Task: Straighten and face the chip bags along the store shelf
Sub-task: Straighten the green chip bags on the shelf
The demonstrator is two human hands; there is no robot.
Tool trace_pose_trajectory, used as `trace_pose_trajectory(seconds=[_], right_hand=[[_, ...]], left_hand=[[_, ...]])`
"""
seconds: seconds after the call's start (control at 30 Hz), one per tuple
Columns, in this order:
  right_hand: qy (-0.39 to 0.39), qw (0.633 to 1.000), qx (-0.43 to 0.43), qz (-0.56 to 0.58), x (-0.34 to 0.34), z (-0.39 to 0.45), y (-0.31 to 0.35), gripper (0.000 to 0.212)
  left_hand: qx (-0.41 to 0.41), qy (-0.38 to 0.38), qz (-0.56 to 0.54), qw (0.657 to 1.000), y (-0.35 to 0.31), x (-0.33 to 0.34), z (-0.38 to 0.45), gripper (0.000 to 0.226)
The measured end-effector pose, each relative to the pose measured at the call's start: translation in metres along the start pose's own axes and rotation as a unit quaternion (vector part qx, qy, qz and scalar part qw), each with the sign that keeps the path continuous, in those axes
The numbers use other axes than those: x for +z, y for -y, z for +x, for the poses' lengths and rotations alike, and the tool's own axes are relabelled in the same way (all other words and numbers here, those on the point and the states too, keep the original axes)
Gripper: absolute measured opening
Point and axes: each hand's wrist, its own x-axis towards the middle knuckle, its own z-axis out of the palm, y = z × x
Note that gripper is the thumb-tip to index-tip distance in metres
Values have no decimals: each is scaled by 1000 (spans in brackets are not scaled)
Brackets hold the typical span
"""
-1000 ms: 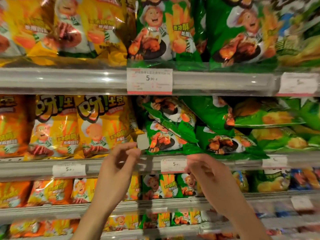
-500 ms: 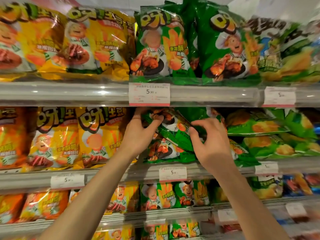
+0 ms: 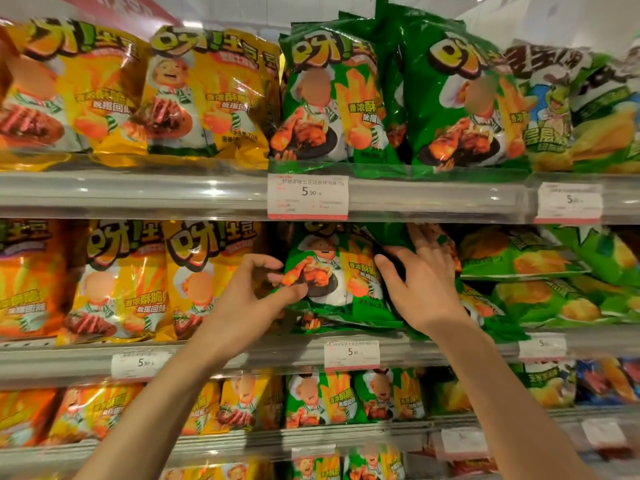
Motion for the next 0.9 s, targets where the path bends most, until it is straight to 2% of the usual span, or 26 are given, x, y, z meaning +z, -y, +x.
trace_pose_trajectory(seconds=[0.1, 0.17, 0.23, 0.33, 0.43, 0.5, 0.6, 0.7, 0.77, 0.9], right_hand=[[1, 1000, -5, 10, 1, -2, 2, 50], [0, 1000, -9, 13, 1, -4, 4, 55], [1, 1000, -9, 14, 0, -5, 4, 50], [7, 1000, -12, 13, -6, -7, 4, 43], [2, 999, -32, 36, -12, -11, 2, 41], [-14, 997, -39, 65, -16, -11, -4, 42], [-48, 997, -23, 57, -17, -3, -21, 53], [6, 1000, -10, 11, -17, 7, -37, 74], [45, 999, -8, 10, -14, 10, -42, 79], [-29, 998, 20, -50, -4, 4, -35, 72]], left_hand=[[-90, 94, -34, 991, -17, -8, 8, 67], [-111, 107, -9, 988, -23, -6, 24, 85], [-107, 106, 17, 988, -26, 2, 37, 94], [-81, 68, 13, 994, -22, 11, 45, 90], [-66, 34, 6, 997, -19, 13, 38, 72], [-65, 16, 6, 998, -15, 9, 30, 70], [-65, -4, 17, 998, -12, -1, 20, 69], [-69, -19, 15, 997, -11, -5, 15, 68], [-68, -27, 23, 997, -11, -5, 14, 64], [-69, -39, 33, 996, -11, -3, 14, 65]])
